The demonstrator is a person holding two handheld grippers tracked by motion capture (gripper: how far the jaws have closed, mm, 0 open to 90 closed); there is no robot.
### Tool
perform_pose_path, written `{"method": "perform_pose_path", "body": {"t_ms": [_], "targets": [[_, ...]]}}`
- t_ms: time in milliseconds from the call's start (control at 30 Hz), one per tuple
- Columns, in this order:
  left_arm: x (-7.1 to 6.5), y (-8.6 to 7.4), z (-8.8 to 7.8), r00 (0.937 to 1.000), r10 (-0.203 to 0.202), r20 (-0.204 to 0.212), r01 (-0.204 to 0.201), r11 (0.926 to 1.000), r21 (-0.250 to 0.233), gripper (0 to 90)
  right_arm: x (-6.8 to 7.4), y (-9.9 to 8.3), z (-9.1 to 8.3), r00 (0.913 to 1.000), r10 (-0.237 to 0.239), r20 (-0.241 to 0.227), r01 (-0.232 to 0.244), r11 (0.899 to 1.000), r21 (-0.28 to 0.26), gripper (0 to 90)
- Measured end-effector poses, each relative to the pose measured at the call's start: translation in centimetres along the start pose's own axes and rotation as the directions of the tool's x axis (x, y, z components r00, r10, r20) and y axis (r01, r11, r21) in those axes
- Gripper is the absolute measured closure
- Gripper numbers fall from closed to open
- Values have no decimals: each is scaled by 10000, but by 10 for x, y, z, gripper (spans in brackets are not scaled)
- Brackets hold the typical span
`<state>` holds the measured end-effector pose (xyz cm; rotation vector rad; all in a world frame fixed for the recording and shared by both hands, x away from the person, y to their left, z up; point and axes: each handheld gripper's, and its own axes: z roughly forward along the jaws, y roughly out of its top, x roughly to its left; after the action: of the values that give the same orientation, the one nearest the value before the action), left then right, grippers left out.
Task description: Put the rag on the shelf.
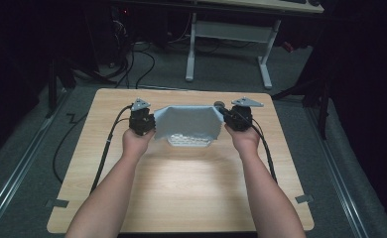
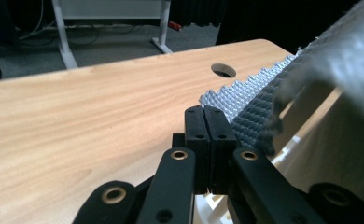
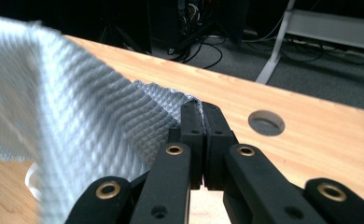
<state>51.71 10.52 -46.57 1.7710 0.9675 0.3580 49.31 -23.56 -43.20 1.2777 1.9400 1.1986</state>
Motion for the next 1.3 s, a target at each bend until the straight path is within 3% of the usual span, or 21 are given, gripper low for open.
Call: {"method": "perform_pose_path", "body": {"t_ms": [267, 533, 633, 767, 967, 1300], "targets": [[2, -17, 3, 9998, -205, 72, 203, 9996, 188, 895, 0, -12, 7, 9999, 93, -50, -92, 9994, 343, 894], [2, -19, 0, 9996, -281, -26, 281, 9995, 170, 884, 0, -20, 10, 9993, 346, -110, -341, 9988, 356, 858], [4, -19, -3, 9991, -381, -189, 384, 9992, 150, 813, -1, -21, 10, 9991, 406, -100, -402, 9984, 393, 835], [8, -19, -9, 9971, -622, -440, 622, 9981, -13, 680, -3, -19, 7, 9990, 448, 60, -450, 9983, 378, 729], [11, -18, -24, 9962, -549, -682, 536, 9983, -218, 611, -10, -17, -2, 9981, 476, 382, -488, 9983, 316, 661], [14, -17, -39, 9943, -810, -689, 772, 9954, -565, 506, -9, -12, -18, 9986, 219, 487, -231, 9995, 224, 663]]}}
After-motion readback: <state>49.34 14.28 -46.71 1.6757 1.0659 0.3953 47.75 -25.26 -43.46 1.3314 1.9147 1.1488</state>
